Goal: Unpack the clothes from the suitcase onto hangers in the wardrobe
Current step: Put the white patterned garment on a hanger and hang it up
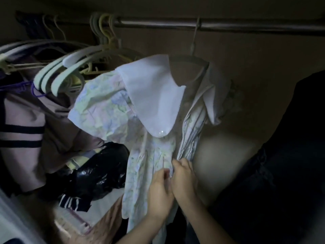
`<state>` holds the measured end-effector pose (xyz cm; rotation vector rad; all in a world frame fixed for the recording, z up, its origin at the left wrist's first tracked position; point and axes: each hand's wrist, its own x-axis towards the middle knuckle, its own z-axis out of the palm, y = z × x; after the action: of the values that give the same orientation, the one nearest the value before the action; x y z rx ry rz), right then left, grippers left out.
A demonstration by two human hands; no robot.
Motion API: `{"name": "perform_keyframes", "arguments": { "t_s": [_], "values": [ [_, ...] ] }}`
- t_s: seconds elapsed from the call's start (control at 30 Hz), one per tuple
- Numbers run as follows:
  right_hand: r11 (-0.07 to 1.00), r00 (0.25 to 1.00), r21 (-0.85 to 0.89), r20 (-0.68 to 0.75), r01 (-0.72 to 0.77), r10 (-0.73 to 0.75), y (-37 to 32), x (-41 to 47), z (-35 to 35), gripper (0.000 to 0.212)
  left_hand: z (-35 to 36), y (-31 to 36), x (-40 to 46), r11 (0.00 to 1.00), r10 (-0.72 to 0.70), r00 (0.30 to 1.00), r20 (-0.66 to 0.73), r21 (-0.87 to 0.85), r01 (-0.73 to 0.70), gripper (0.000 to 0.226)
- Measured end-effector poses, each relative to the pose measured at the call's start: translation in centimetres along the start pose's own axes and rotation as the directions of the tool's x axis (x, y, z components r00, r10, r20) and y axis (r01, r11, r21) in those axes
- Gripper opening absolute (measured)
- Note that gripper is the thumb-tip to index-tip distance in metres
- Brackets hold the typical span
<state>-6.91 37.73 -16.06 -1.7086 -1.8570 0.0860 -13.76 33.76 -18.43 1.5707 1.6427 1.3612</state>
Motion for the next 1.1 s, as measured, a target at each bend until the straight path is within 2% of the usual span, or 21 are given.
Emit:
{"name": "perform_keyframes", "arguments": {
  "t_s": [0.07,0.1,0.17,0.2,0.27,0.37,0.43,0.53,0.63,0.73,0.87,1.0,1.1],
  "values": [
    [0.999,0.998,0.050,-0.055,-0.009,0.012,0.3,-0.3,-0.6,0.030,0.2,0.3,0.7,0.997,0.062,0.996,-0.058,0.050,-0.059,0.047],
    [0.992,0.997,0.127,-0.066,-0.017,0.026,0.1,-0.5,-1.0,0.034,0.4,0.3,1.1,0.994,0.086,0.994,-0.071,0.068,-0.081,0.044],
    [0.984,0.999,0.178,-0.022,-0.023,0.028,-0.1,-1.0,-1.4,0.033,-0.1,0.9,1.5,0.998,0.039,0.998,-0.051,0.057,-0.036,0.014],
    [0.979,1.000,0.204,-0.020,0.005,-0.001,-0.1,-1.3,-1.4,0.031,-0.3,1.0,1.6,0.999,0.003,0.999,-0.037,0.039,-0.001,0.007],
    [0.945,0.998,0.328,-0.057,-0.008,0.028,-0.2,-1.5,-1.7,0.018,-0.4,0.8,2.0,0.998,-0.061,0.997,-0.038,0.016,0.062,0.029],
    [0.915,0.995,0.399,-0.042,-0.062,0.085,-0.5,-2.3,-1.9,0.026,-0.6,0.7,2.0,0.993,-0.113,0.994,0.009,-0.040,0.114,0.038],
    [0.951,0.991,0.308,-0.123,-0.007,0.047,-0.4,-2.7,-1.8,0.019,-0.7,0.7,1.8,0.990,-0.131,0.990,0.052,-0.051,0.134,0.039],
    [0.975,0.923,-0.069,-0.314,0.210,-0.221,0.4,-2.9,-1.0,0.015,-1.3,1.1,1.7,0.994,-0.110,0.990,0.084,0.026,0.108,0.042],
    [0.853,0.815,-0.371,-0.314,0.367,-0.487,1.0,-2.2,-1.8,0.018,-2.0,1.4,2.0,0.982,-0.102,0.989,0.105,0.168,0.084,0.042],
    [0.711,0.722,-0.536,-0.246,0.454,-0.647,0.8,-1.4,-3.2,0.024,-2.8,1.9,2.5,0.960,-0.102,0.980,0.172,0.275,0.052,0.042],
    [0.573,0.619,-0.655,-0.199,0.493,-0.760,0.2,1.1,-4.8,0.022,-3.8,3.4,3.1,0.876,-0.092,0.964,0.250,0.480,-0.041,0.037],
    [0.616,0.598,-0.644,-0.292,0.454,-0.747,-1.8,4.9,-8.5,0.013,-5.0,4.0,3.3,0.757,-0.049,0.956,0.289,0.635,-0.154,0.032],
    [0.625,0.589,-0.666,-0.332,0.407,-0.737,-4.3,7.6,-12.0,0.011,-5.5,4.2,3.2,0.688,-0.016,0.942,0.336,0.688,-0.233,0.013]
  ]
}}
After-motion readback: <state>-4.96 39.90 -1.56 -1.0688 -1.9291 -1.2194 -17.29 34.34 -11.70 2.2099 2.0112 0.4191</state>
